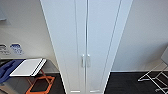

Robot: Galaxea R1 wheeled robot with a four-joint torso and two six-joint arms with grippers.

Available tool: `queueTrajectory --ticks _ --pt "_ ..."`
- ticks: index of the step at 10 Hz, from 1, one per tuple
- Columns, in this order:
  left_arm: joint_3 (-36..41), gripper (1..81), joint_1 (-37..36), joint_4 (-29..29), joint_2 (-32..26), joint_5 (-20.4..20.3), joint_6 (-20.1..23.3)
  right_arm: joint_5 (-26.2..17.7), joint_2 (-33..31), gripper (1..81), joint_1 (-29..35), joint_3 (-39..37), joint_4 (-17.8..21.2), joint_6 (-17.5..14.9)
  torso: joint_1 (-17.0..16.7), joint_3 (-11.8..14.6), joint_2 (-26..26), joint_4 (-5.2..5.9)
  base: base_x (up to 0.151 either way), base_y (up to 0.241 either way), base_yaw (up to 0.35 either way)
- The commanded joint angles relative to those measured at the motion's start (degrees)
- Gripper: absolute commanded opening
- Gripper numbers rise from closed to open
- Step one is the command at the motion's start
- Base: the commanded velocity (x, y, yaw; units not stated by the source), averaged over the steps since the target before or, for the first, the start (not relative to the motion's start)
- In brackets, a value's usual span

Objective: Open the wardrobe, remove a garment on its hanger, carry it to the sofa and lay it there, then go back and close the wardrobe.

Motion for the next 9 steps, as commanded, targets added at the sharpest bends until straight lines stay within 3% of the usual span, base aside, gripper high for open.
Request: queueTrajectory --ticks 1,9 --pt "0.5 81.1 -0.8 0.2 -0.3 3.5 0.4 -3.7 -0.3 81.1 0.6 0.4 0.1 0.1 0.0 0.0 0.0 0.00 0.093 0.000 0.000" --pt "0.5 81.1 -0.7 0.3 -0.3 3.5 0.4 -3.6 -0.3 81.1 0.8 0.4 0.3 0.1 0.0 0.0 0.0 0.00 0.113 0.000 0.000"
